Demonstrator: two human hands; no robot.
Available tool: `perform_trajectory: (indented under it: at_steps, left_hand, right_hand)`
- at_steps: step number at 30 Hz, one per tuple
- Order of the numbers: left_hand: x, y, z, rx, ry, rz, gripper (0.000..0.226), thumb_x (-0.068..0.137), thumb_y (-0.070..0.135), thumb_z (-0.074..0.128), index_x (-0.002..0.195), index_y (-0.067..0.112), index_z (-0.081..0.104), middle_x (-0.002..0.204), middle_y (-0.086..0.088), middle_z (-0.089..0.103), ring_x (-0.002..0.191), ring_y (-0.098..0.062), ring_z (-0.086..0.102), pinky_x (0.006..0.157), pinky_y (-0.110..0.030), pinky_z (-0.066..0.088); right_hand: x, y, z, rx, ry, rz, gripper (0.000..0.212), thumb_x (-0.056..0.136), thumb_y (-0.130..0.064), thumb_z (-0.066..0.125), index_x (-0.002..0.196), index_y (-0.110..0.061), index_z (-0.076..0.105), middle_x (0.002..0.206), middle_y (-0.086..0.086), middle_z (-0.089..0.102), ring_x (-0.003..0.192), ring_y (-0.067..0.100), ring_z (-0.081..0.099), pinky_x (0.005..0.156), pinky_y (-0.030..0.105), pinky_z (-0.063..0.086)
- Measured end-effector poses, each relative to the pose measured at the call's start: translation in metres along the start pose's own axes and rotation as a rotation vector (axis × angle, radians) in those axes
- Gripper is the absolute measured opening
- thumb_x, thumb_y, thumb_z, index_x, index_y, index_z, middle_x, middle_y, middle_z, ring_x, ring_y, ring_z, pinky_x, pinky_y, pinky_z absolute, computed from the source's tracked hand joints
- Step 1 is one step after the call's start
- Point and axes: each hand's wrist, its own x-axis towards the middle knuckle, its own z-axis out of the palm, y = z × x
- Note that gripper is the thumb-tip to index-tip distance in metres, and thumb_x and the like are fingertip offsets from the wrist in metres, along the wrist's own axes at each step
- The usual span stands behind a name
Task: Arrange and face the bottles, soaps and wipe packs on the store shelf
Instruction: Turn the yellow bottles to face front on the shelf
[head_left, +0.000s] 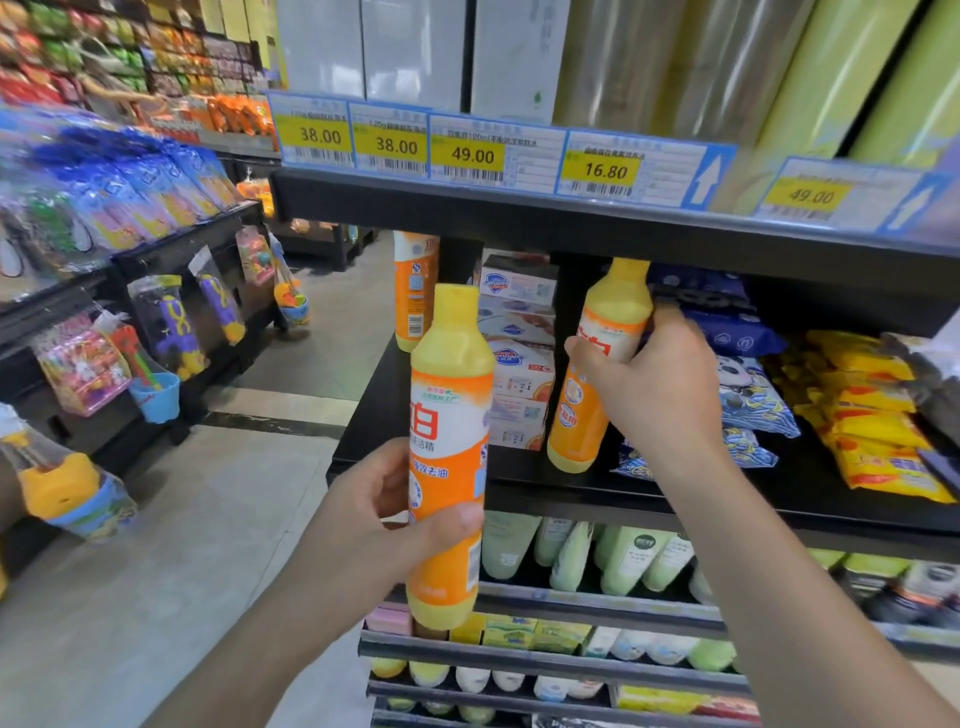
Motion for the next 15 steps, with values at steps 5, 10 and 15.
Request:
perform_trajectory:
  at_steps: [5,10,15]
  left_hand:
    - [0.014,-0.003,-0.017,-0.003,-0.087,0.026,0.069,0.052,0.063,0.084,0.116,0.045,0.062,0.107,0.027,0.074,0.102,0.003,0.070,0.080,-0.024,0.055]
    - [0.023,-0.008,-0.027,-0.026,-0.165,0.031,0.058,0.065,0.060,0.090,0.114,0.046,0.062,0.104,0.029,0.073,0.098,0.006,0.069,0.080,-0.028,0.055]
    - [0.027,-0.015,-0.016,-0.053,-0.332,0.057,0.075,0.048,0.068,0.080,0.118,0.043,0.066,0.108,0.021,0.076,0.100,-0.001,0.072,0.084,-0.034,0.058]
  right_hand:
    - [-0.011,-0.005,-0.005,0.067,-0.011,0.075,0.042,0.083,-0.051,0.078,0.107,-0.025,0.056,0.094,-0.009,0.065,0.089,0.017,0.064,0.074,0.036,0.051]
    - [-0.045,-0.015,-0.021,0.167,0.041,0.115,0.033,0.085,-0.047,0.078,0.105,-0.027,0.061,0.091,-0.016,0.066,0.081,-0.001,0.062,0.064,0.020,0.044]
    - [-0.105,-0.016,-0.052,0.374,0.059,0.230,0.024,0.088,-0.044,0.076,0.106,-0.034,0.064,0.093,-0.013,0.074,0.085,0.002,0.070,0.071,0.025,0.056]
